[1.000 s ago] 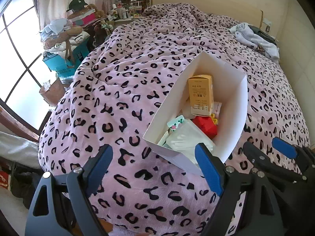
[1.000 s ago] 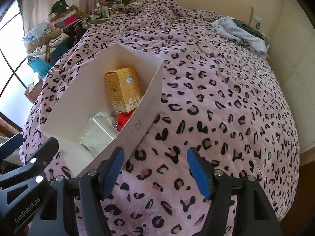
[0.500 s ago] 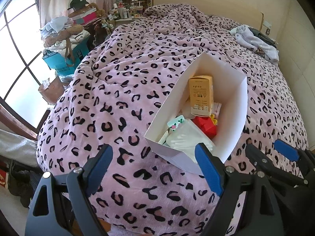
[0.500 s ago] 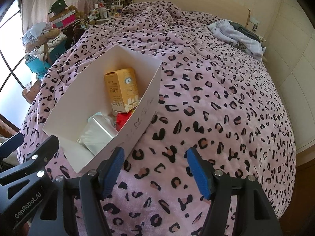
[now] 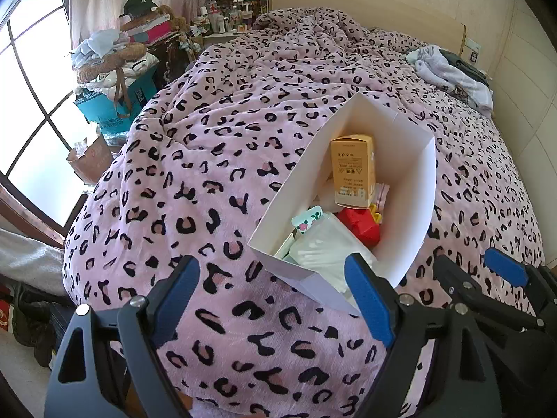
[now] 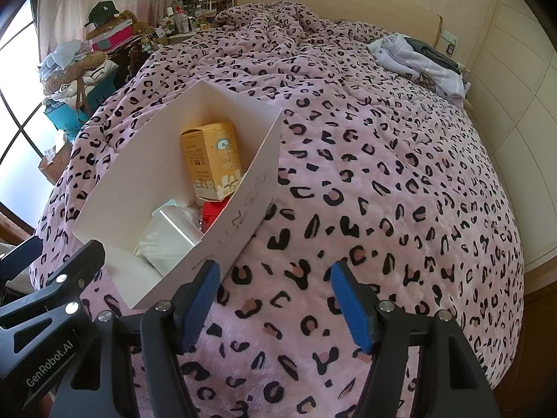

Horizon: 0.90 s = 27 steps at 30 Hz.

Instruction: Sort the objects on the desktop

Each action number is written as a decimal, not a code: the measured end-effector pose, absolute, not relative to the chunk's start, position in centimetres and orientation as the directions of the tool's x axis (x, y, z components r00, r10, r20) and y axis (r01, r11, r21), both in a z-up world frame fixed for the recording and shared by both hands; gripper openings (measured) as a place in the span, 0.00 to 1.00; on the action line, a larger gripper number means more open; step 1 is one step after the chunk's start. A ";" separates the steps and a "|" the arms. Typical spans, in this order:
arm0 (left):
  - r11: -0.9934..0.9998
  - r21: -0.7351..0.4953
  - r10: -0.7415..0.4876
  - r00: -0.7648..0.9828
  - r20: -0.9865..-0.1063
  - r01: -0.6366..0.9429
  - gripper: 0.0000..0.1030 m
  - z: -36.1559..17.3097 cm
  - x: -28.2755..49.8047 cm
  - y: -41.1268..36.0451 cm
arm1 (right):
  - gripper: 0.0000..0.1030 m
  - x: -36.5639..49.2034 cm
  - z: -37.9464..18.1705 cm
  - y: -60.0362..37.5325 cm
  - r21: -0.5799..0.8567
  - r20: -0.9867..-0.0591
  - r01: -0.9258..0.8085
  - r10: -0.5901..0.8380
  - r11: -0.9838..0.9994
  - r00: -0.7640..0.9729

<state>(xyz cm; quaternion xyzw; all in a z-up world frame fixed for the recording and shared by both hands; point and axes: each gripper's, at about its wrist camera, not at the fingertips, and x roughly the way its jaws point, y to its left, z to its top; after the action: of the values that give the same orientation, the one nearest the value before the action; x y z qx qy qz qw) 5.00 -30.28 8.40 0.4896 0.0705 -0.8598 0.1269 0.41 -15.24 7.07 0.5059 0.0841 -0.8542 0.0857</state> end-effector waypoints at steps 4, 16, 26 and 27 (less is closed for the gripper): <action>-0.957 -0.007 -0.141 -0.487 -0.862 0.289 0.84 8.4 4.9 -30.2 | 0.66 0.3 7.0 -15.2 -0.056 -0.878 0.234 -0.064 -0.971 -0.475; -0.955 -0.024 -0.128 -0.481 -0.867 0.296 0.83 8.1 4.9 -30.6 | 0.66 0.3 7.0 -15.4 -0.062 -0.878 0.236 -0.060 -0.970 -0.475; -0.956 -0.046 -0.102 -0.476 -0.874 0.288 0.83 7.7 4.8 -31.1 | 0.66 0.3 7.0 -15.4 -0.065 -0.879 0.235 -0.056 -0.970 -0.474; -0.957 -0.048 -0.099 -0.475 -0.874 0.287 0.83 7.7 4.8 -31.1 | 0.66 0.3 7.0 -15.4 -0.065 -0.879 0.234 -0.056 -0.970 -0.474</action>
<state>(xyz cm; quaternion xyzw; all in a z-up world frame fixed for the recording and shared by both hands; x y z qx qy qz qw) 4.77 -31.09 7.68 0.4995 0.0943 -0.8537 0.1130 0.26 -15.37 7.01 0.5058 0.0883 -0.8539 0.0849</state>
